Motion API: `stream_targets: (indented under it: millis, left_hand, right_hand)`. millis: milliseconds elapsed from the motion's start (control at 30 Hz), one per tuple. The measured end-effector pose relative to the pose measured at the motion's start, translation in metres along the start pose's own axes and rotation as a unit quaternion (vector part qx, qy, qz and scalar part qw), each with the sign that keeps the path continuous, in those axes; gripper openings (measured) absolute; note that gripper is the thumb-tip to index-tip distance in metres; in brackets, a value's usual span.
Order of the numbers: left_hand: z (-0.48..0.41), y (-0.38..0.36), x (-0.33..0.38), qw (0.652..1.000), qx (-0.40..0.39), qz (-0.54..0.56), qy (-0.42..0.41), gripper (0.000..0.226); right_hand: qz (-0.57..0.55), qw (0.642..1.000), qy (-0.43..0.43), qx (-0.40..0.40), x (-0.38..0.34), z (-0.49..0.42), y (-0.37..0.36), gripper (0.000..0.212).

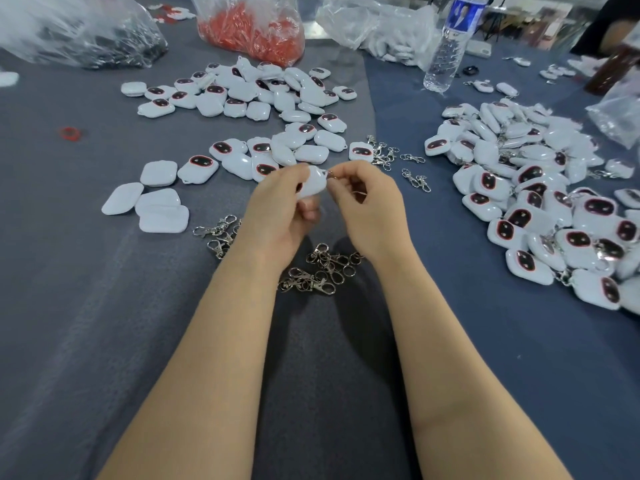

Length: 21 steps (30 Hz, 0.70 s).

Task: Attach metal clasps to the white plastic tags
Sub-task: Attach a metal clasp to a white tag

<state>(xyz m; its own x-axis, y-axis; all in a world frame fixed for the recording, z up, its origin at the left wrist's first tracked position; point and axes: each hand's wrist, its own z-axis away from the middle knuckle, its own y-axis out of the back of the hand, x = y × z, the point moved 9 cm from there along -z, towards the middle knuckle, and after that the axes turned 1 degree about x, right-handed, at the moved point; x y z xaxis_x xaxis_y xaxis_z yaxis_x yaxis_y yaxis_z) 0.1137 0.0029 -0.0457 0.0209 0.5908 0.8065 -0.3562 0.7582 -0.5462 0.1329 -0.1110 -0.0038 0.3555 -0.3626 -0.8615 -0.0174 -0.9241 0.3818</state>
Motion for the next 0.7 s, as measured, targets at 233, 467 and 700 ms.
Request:
stream_targets:
  millis: [233, 467, 700]
  left_hand:
    - [0.007, -0.019, -0.021, 0.949, -0.104, 0.244, 0.173, 0.011]
    - [0.003, -0.006, -0.012, 0.985, -0.047, 0.132, 0.105, 0.01]
    - [0.024, -0.014, 0.048, 0.816, 0.018, -0.488, -0.308, 0.011]
  right_hand:
    - [-0.029, 0.998, 0.013, 0.056, -0.005, 0.003, 0.004, 0.011]
    - [0.028, 0.996, 0.051, 0.067, -0.011, 0.005, 0.004, 0.009]
    - [0.188, 0.978, 0.094, -0.009, -0.012, 0.003, -0.009, 0.014]
